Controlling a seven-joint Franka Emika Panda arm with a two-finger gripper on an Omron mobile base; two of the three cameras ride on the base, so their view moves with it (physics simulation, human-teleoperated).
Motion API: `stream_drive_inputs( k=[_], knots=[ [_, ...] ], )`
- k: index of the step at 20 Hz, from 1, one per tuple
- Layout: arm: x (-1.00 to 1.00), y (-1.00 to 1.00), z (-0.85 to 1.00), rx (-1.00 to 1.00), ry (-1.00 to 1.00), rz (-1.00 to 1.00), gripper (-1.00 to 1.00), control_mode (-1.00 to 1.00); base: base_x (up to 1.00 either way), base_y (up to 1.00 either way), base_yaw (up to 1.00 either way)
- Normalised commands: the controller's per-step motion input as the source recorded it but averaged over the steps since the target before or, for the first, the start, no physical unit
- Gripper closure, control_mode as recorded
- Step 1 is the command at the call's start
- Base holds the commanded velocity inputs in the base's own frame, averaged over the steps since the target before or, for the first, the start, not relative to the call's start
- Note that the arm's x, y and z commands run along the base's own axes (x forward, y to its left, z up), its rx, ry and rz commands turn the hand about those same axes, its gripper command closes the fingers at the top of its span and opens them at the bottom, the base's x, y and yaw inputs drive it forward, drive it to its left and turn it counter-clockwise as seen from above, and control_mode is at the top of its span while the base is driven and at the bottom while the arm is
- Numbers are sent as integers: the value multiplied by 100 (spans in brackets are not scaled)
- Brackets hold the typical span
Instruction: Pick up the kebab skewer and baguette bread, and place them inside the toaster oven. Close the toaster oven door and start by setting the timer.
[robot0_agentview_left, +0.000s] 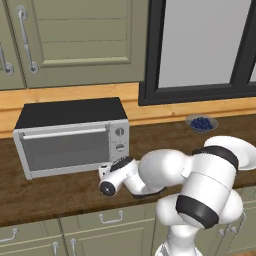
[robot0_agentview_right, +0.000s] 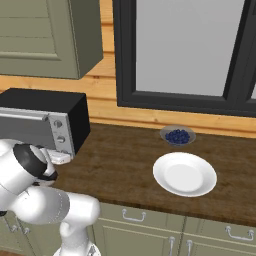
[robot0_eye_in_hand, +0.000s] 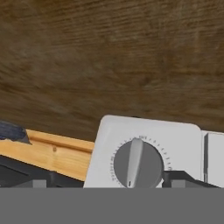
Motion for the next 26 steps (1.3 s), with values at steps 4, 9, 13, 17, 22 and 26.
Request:
stream_drive_inputs(
  k=[4,9,13,17,22,26],
  knots=[
    [6,0,-7,-3,0,0,-100,-100,0,0,0],
    [5,2,-2,-2,0,0,-100,-100,0,0,0],
    [0,-2,-12,-4,0,0,-100,-100,0,0,0],
    [0,0,-14,-4,0,0,-100,-100,0,0,0],
    [0,0,-12,-3,0,0,-100,-100,0,0,0],
    [0,-16,-21,-3,0,0,-100,-100,0,0,0]
  ],
)
